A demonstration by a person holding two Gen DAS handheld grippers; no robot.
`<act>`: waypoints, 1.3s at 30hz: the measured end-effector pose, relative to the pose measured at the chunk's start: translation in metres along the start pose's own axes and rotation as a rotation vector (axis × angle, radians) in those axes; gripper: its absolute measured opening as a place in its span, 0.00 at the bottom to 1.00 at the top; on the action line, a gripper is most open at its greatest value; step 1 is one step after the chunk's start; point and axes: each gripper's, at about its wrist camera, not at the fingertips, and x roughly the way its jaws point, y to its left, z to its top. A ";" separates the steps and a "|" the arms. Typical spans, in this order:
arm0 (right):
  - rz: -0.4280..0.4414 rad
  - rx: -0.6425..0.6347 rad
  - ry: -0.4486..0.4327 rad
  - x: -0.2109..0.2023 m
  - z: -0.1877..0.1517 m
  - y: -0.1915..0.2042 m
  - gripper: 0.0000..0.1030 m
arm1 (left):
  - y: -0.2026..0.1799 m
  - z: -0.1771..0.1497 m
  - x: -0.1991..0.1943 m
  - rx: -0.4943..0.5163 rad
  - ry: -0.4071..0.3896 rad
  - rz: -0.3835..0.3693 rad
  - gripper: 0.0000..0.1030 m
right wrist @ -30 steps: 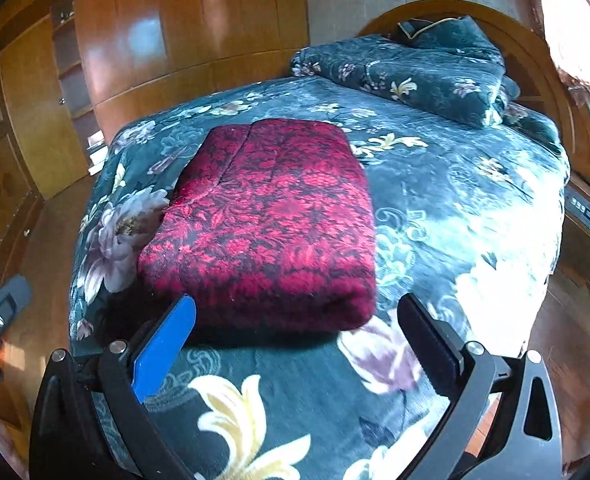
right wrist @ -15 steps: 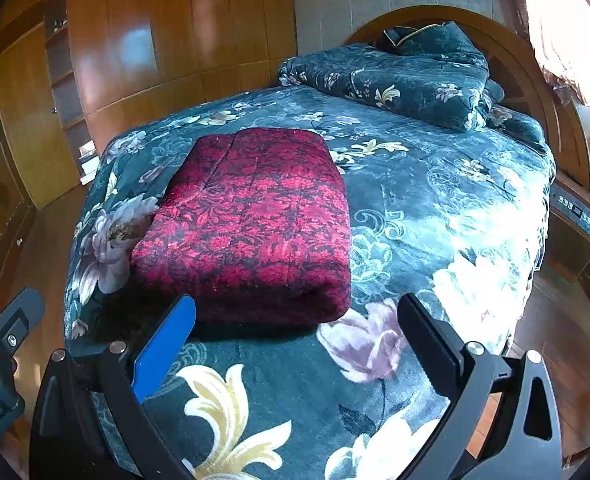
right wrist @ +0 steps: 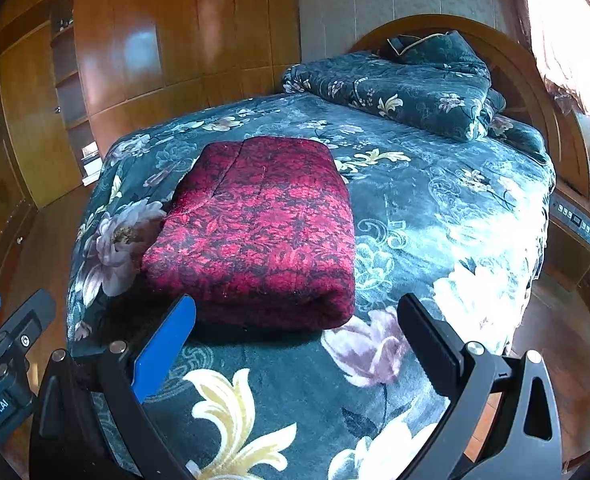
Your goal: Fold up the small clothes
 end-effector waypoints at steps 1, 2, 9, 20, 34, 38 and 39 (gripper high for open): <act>0.002 0.000 0.000 0.000 0.000 0.000 0.98 | 0.001 0.000 -0.001 -0.002 -0.002 0.000 0.96; 0.003 -0.001 0.000 0.000 0.000 0.001 0.98 | 0.001 0.000 -0.001 -0.002 -0.003 0.000 0.96; 0.003 -0.002 -0.004 -0.001 0.000 0.002 0.98 | 0.002 0.000 -0.005 -0.004 -0.013 0.003 0.96; 0.009 -0.008 -0.008 -0.003 -0.001 0.005 0.98 | 0.005 0.001 -0.007 -0.008 -0.015 0.006 0.96; 0.010 -0.008 -0.013 -0.003 -0.001 0.006 0.98 | 0.007 0.000 -0.008 -0.012 -0.015 0.004 0.96; 0.009 -0.010 -0.011 -0.002 -0.001 0.006 0.98 | 0.008 0.001 -0.008 -0.013 -0.011 0.001 0.96; 0.010 -0.011 -0.010 -0.001 -0.001 0.006 0.98 | 0.008 0.000 -0.009 -0.015 -0.010 0.000 0.96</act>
